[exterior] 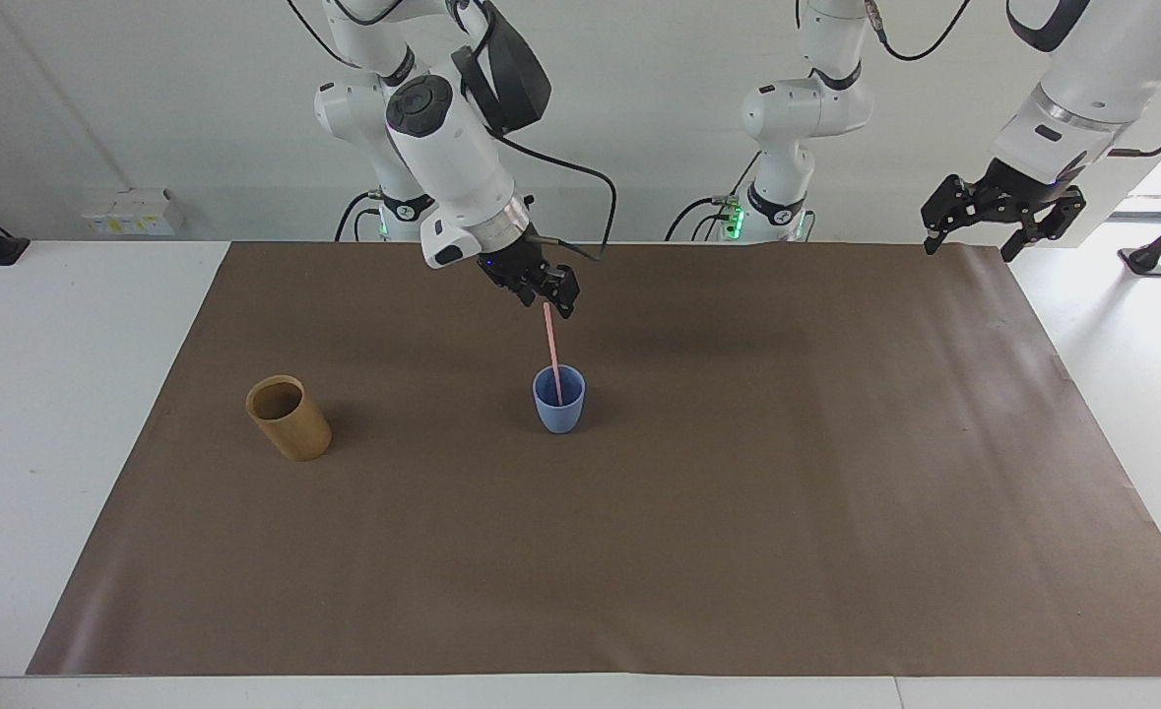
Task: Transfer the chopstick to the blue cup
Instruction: 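Lower the pink stick into the blue cup and open the right gripper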
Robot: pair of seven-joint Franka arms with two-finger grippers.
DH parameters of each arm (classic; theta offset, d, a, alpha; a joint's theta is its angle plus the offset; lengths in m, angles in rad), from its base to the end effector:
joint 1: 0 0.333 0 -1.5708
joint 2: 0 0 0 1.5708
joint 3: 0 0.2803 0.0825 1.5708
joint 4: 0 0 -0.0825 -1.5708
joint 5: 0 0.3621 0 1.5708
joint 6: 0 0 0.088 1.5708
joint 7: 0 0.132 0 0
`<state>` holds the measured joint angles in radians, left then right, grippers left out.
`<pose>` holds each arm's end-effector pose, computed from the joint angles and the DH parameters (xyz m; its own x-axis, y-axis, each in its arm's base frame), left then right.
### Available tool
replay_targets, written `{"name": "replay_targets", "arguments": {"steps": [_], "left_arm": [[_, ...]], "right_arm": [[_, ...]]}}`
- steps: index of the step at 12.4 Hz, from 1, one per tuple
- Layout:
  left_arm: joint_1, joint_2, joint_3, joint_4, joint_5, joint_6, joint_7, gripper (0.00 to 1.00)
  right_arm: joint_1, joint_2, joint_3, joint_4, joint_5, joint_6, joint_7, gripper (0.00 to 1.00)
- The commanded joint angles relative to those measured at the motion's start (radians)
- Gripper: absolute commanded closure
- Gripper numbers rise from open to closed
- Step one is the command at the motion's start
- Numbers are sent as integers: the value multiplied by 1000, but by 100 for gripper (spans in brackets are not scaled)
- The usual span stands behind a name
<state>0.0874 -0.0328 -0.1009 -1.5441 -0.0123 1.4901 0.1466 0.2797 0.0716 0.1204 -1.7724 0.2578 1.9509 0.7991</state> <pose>0.5150 -0.0095 0.5858 0.9869 -0.1603 -0.0198 -0.1600 -0.9870 0.0120 0.5217 0.2441 0.4699 0.8863 -0.4484 -0.1160 -0.4631 -0.8518 -0.2448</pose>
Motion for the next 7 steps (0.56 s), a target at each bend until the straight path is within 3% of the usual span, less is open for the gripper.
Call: {"name": "replay_targets", "arguments": {"steps": [1,5,7], "left_arm": [[6,-2,7,30,-21,-24,-31,0],[-8,-25,-11,24,-83,-30,-105,0],[-9,-24,-13,29,-80,-36,-105,0]], "right_arm": [[-49,-6,2,42,-73,2,-108,0],[-129,-64,-2,51,-233,-36,-251,0],[-218,-110,11,54,-261,-82,-332,0]]}}
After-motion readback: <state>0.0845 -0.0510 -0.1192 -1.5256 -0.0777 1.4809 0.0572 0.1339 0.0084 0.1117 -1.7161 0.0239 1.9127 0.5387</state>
